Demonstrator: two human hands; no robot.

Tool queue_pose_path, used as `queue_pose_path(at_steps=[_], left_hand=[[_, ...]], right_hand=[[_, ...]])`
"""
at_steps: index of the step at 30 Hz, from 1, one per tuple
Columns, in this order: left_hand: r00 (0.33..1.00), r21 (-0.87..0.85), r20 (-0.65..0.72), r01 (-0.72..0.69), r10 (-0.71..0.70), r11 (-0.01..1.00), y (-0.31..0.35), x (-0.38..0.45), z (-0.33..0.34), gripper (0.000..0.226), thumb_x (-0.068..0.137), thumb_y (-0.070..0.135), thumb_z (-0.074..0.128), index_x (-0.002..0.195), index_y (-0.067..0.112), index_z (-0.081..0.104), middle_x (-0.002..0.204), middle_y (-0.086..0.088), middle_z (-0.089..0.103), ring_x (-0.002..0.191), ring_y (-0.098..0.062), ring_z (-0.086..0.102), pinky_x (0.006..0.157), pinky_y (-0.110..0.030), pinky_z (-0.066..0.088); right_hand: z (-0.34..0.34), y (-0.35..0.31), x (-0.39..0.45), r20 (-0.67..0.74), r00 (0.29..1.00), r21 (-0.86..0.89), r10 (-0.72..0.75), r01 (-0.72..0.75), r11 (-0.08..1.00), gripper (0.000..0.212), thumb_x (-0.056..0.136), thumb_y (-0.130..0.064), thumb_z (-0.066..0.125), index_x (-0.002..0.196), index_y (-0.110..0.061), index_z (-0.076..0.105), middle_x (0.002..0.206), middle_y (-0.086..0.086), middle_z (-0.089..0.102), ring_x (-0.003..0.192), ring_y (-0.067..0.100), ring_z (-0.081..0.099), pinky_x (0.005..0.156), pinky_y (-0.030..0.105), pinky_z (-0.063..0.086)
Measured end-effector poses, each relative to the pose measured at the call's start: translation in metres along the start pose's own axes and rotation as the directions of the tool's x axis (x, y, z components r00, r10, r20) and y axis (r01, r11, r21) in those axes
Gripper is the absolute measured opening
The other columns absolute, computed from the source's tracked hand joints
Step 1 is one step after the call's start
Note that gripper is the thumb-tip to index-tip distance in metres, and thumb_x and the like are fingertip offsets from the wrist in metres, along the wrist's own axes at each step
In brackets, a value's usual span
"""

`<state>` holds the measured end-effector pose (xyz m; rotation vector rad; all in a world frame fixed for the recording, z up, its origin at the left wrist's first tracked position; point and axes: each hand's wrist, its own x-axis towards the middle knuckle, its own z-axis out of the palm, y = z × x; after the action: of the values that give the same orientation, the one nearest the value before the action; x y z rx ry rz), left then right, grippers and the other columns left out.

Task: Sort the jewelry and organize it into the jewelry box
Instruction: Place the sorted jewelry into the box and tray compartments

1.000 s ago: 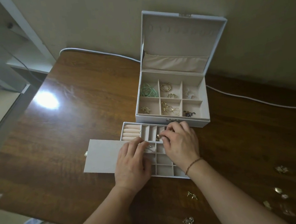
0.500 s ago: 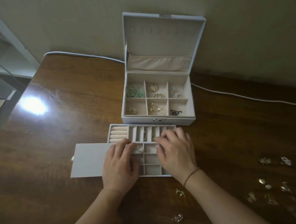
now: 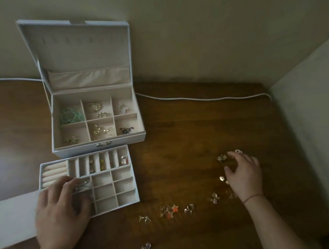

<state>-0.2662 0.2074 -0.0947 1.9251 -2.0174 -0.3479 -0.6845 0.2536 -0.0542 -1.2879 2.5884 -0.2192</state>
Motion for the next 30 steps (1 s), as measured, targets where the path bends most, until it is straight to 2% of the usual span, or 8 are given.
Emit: queue_pose_path(at_steps=[2, 8, 14, 16, 19, 21, 26, 30], left_hand=[[1.0, 0.014, -0.009, 0.017, -0.017, 1.0, 0.0, -0.001, 0.001, 0.042, 0.082, 0.031, 0.059, 0.117, 0.009, 0.063, 0.125, -0.016, 0.056, 0.11, -0.041, 0.043, 0.087, -0.06, 0.046], [1.0, 0.015, -0.017, -0.002, 0.002, 1.0, 0.0, 0.0, 0.005, 0.058, 0.079, 0.044, 0.039, 0.116, 0.008, 0.065, 0.124, -0.017, 0.058, 0.108, -0.044, 0.045, 0.09, -0.057, 0.041], [1.0, 0.002, -0.011, 0.012, -0.012, 1.0, 0.004, 0.0, 0.001, 0.059, 0.079, 0.044, 0.039, 0.116, 0.006, 0.065, 0.125, -0.018, 0.057, 0.11, -0.043, 0.042, 0.089, -0.057, 0.041], [1.0, -0.008, -0.01, 0.007, -0.007, 1.0, 0.002, 0.0, 0.002, 0.059, 0.079, 0.044, 0.039, 0.116, 0.006, 0.065, 0.125, -0.018, 0.058, 0.11, -0.043, 0.043, 0.09, -0.058, 0.042], [1.0, -0.025, -0.006, 0.009, -0.01, 1.0, 0.001, 0.0, 0.002, 0.058, 0.078, 0.042, 0.039, 0.117, 0.006, 0.064, 0.126, -0.017, 0.058, 0.11, -0.042, 0.044, 0.091, -0.057, 0.043], [1.0, -0.043, 0.007, 0.015, -0.015, 0.999, 0.001, -0.001, 0.001, 0.057, 0.078, 0.04, 0.039, 0.118, 0.007, 0.063, 0.126, -0.016, 0.057, 0.112, -0.04, 0.044, 0.092, -0.057, 0.044], [1.0, -0.093, 0.012, 0.006, -0.005, 0.996, -0.004, -0.003, -0.001, 0.055, 0.082, 0.038, 0.04, 0.124, 0.009, 0.059, 0.13, -0.014, 0.055, 0.119, -0.033, 0.043, 0.098, -0.055, 0.044], [0.999, -0.058, 0.033, 0.029, -0.027, 0.998, -0.004, -0.002, -0.001, 0.05, 0.083, 0.038, 0.043, 0.123, 0.013, 0.06, 0.131, -0.009, 0.052, 0.121, -0.033, 0.041, 0.102, -0.054, 0.038]], right_hand=[[0.001, 0.005, 0.003, 0.068, 0.997, 0.089, 0.021, -0.027, 0.996, 0.048, 0.088, -0.018, 0.066, 0.133, -0.026, 0.053, 0.138, -0.003, 0.05, 0.131, 0.02, 0.043, 0.104, 0.036, 0.043], [0.014, 0.003, 0.018, 0.099, 0.992, 0.174, -0.075, 0.057, 0.983, 0.036, 0.088, -0.02, 0.067, 0.124, -0.021, 0.063, 0.13, -0.004, 0.05, 0.115, 0.018, 0.054, 0.098, 0.035, 0.05], [0.015, -0.003, 0.024, 0.09, 0.993, 0.146, -0.078, 0.065, 0.987, 0.024, 0.089, -0.017, 0.067, 0.113, -0.014, 0.069, 0.122, -0.001, 0.055, 0.089, 0.006, 0.057, 0.074, 0.009, 0.043], [0.015, -0.004, 0.023, 0.083, 0.993, 0.146, -0.082, 0.069, 0.987, 0.022, 0.088, -0.019, 0.068, 0.109, -0.012, 0.07, 0.115, 0.0, 0.057, 0.079, 0.002, 0.055, 0.064, 0.004, 0.039], [0.016, -0.004, 0.022, 0.113, 0.988, 0.13, -0.107, 0.092, 0.987, 0.02, 0.087, -0.02, 0.07, 0.106, -0.014, 0.07, 0.113, 0.0, 0.056, 0.076, 0.001, 0.055, 0.066, 0.007, 0.043], [0.016, -0.006, 0.025, 0.159, 0.983, 0.112, -0.089, 0.072, 0.991, 0.02, 0.086, -0.018, 0.071, 0.106, -0.015, 0.069, 0.115, 0.001, 0.055, 0.08, 0.004, 0.058, 0.072, 0.015, 0.049], [0.012, -0.017, 0.029, 0.246, 0.968, 0.085, -0.038, 0.018, 0.996, 0.017, 0.081, -0.013, 0.075, 0.097, -0.015, 0.07, 0.112, 0.004, 0.058, 0.084, 0.013, 0.061, 0.072, 0.026, 0.055], [0.004, -0.038, 0.017, 0.287, 0.955, 0.114, -0.071, 0.04, 0.993, 0.015, 0.081, -0.014, 0.075, 0.094, -0.018, 0.068, 0.112, 0.002, 0.059, 0.083, 0.009, 0.059, 0.067, 0.017, 0.046]])
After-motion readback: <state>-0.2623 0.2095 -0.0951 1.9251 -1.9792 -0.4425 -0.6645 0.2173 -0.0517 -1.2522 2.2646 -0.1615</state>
